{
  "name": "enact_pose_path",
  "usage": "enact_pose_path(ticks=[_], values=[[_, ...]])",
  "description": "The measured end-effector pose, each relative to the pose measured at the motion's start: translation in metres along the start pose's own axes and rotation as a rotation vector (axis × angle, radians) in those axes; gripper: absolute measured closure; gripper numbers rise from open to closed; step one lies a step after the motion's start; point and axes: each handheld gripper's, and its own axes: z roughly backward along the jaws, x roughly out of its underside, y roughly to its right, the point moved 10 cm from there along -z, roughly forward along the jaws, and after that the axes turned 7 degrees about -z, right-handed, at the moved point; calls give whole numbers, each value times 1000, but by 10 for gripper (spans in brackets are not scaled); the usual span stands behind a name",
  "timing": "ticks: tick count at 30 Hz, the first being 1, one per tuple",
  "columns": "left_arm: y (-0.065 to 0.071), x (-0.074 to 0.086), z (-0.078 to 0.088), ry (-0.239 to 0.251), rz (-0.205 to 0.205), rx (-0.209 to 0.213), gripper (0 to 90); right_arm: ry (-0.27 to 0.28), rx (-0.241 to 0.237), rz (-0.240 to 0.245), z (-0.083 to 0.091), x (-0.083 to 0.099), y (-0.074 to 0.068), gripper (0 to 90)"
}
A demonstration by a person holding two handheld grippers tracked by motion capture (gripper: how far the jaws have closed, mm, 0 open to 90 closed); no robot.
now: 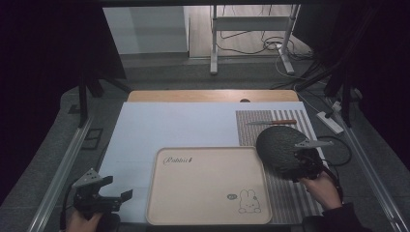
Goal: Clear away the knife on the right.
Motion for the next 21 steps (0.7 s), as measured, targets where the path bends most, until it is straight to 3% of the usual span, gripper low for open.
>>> enact_pose_path(ticks=[15, 21], values=[[0, 0, 0, 0, 0, 1, 17, -19, 50, -1, -24, -21, 19, 0], [0, 0, 0, -2, 0, 0, 17, -27, 57, -30, -33, -28, 29, 0]])
